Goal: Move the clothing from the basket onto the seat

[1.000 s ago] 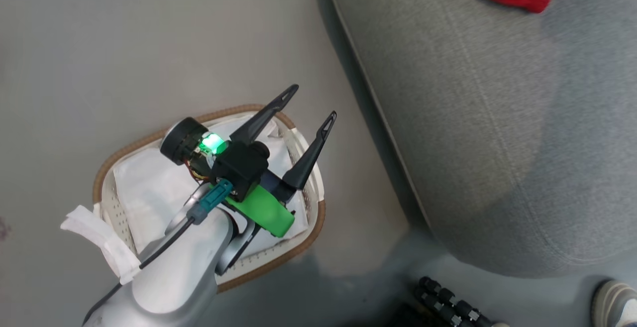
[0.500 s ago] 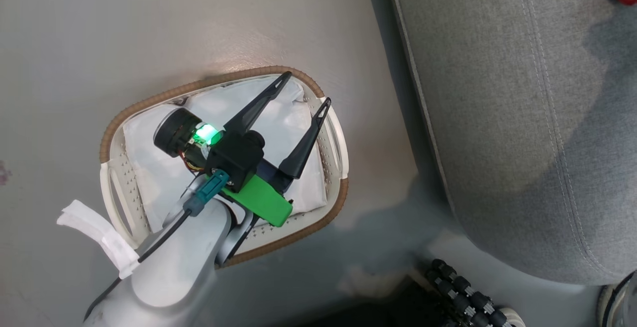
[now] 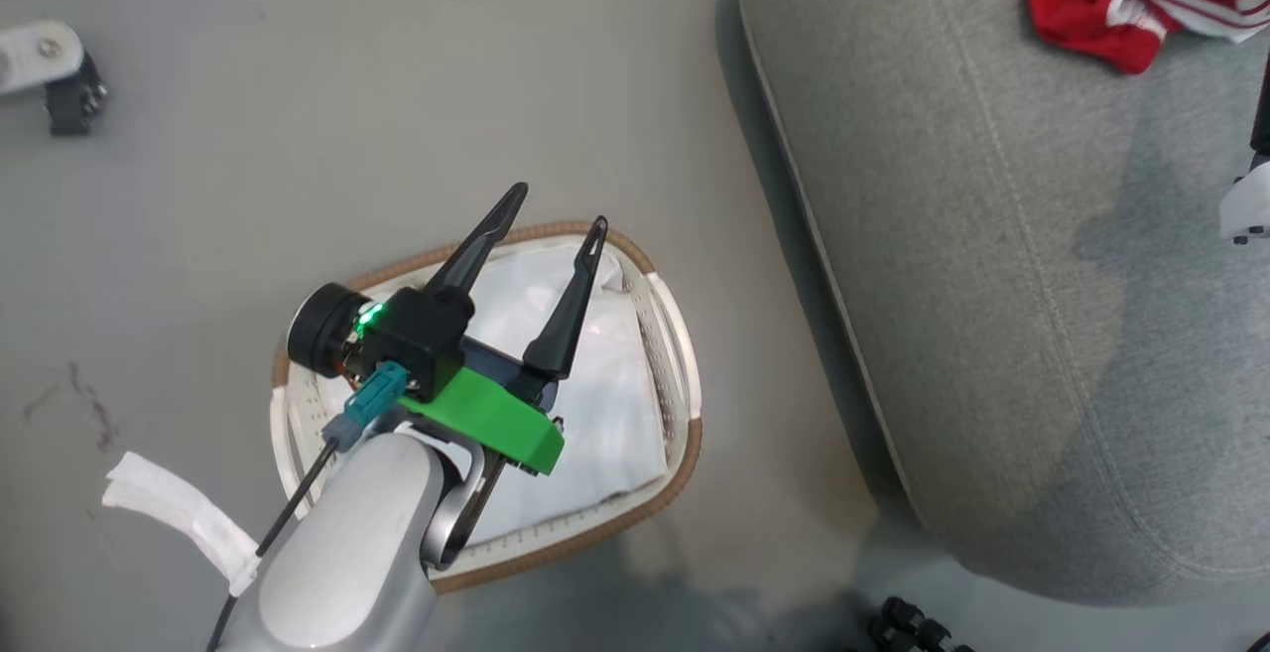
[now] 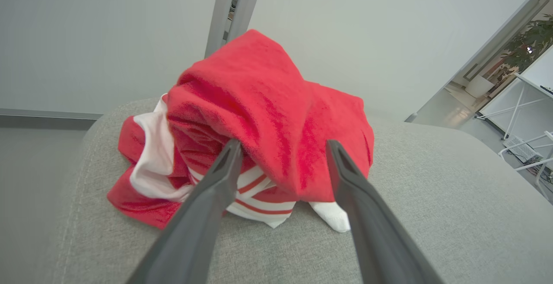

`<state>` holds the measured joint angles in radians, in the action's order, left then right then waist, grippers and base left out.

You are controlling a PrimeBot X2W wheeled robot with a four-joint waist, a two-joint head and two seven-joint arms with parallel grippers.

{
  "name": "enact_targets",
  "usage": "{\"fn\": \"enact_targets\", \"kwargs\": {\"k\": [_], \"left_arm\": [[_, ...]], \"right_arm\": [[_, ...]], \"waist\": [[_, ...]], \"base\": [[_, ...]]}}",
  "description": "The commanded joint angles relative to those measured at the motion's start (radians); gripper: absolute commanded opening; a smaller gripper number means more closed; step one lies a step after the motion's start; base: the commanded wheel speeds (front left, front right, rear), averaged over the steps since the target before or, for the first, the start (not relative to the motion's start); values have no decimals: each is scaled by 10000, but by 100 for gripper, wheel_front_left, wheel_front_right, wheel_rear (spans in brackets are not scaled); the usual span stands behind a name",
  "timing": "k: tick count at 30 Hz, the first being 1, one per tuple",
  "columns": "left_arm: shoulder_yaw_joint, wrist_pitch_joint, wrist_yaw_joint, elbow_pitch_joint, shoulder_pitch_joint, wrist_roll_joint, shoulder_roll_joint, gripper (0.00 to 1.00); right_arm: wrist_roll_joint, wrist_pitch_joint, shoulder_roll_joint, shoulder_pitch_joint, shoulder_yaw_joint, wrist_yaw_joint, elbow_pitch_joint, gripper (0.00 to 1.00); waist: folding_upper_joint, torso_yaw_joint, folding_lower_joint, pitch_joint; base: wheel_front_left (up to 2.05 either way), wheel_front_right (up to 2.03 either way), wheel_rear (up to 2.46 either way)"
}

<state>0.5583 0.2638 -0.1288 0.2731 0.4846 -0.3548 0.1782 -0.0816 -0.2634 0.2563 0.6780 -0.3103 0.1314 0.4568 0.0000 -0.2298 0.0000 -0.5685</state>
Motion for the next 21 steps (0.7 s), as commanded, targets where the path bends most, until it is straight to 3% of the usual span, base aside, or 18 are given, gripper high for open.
{"fn": "enact_targets", "kwargs": {"k": [1,7,21], "left_arm": [[-205,9,-22,40,-267,-78,-104,100],[-1252,11,-27,232,-923,-118,-537,100],[-3832,11,100,639,-2884,329,-1149,100]], "right_arm": [[-21,-19,70,-221,159,-14,-76,100],[59,-19,-109,-367,848,-14,30,100],[916,-19,-1669,-1955,2034,-14,267,100]], "waist": [[0,225,0,1424],[0,579,0,2797],[0,1752,0,4732]], "base": [[0,0,0],[0,0,0],[0,0,0]]}}
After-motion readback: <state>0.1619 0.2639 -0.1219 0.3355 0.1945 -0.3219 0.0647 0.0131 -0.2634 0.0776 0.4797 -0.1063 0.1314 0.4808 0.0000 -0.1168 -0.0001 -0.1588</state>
